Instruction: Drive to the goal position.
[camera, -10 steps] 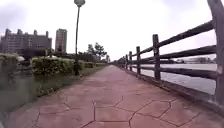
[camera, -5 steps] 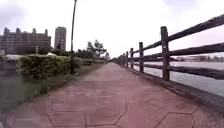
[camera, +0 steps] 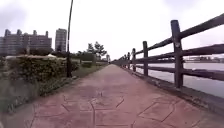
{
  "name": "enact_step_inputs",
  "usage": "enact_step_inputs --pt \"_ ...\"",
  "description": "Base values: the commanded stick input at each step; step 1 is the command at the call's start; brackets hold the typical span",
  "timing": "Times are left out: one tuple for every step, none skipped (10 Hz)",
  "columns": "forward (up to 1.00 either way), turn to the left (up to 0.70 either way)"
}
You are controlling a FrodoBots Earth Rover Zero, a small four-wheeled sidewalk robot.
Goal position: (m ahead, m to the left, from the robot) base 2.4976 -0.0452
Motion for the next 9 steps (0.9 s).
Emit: enact_step_inputs --pt "1.00 0.00" --pt "1.00 0.00" --pt "1.00 0.00" --pt "1.00 0.00" --pt "1.00 0.00" --pt "1.00 0.00" --pt "1.00 0.00" --pt "1.00 0.00" --pt "1.00 0.00"
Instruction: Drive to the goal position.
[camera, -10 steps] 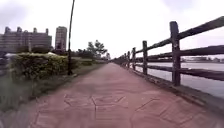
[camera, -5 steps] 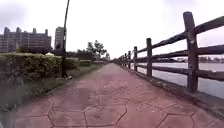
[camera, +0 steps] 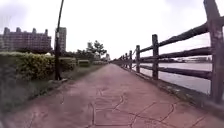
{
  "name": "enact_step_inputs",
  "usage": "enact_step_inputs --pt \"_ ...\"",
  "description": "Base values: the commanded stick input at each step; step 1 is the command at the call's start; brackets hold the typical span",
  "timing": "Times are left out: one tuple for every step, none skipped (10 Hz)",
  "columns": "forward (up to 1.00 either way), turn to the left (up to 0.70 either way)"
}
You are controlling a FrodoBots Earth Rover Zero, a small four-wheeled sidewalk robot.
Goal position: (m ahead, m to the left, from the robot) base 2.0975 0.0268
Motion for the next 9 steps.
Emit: enact_step_inputs --pt "1.00 0.00" --pt "1.00 0.00" --pt "1.00 0.00" --pt "1.00 0.32" --pt "1.00 0.04" --pt "1.00 0.00" --pt "1.00 0.00" --pt "1.00 0.00" --pt "1.00 0.00"
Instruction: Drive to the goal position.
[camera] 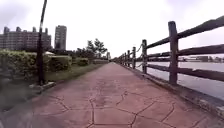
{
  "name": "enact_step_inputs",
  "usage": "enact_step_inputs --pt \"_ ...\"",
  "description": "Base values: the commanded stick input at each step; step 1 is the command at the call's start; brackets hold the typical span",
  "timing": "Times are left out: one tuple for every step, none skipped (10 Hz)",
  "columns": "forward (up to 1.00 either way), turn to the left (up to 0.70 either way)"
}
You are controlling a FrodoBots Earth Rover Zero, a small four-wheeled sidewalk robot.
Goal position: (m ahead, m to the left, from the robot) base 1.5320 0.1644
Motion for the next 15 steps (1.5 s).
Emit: enact_step_inputs --pt "1.00 0.00" --pt "1.00 0.00" --pt "1.00 0.00" --pt "1.00 0.00" --pt "1.00 0.35" --pt "1.00 0.00" --pt "1.00 0.00" --pt "1.00 0.00" --pt "1.00 0.00" --pt "1.00 0.00" --pt "1.00 0.00" --pt "1.00 0.00" --pt "1.00 0.00" --pt "1.00 0.00" --pt "1.00 0.00"
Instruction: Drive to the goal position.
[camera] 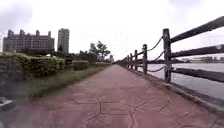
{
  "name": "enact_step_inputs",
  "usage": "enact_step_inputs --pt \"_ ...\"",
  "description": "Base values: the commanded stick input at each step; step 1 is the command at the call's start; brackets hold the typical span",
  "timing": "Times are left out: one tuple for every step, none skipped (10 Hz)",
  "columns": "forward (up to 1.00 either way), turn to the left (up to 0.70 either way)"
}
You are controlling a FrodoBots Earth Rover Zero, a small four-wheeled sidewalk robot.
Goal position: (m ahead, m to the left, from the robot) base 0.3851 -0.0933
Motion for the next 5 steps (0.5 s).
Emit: enact_step_inputs --pt "1.00 0.00" --pt "1.00 0.00" --pt "1.00 0.00" --pt "1.00 0.00" --pt "1.00 0.00"
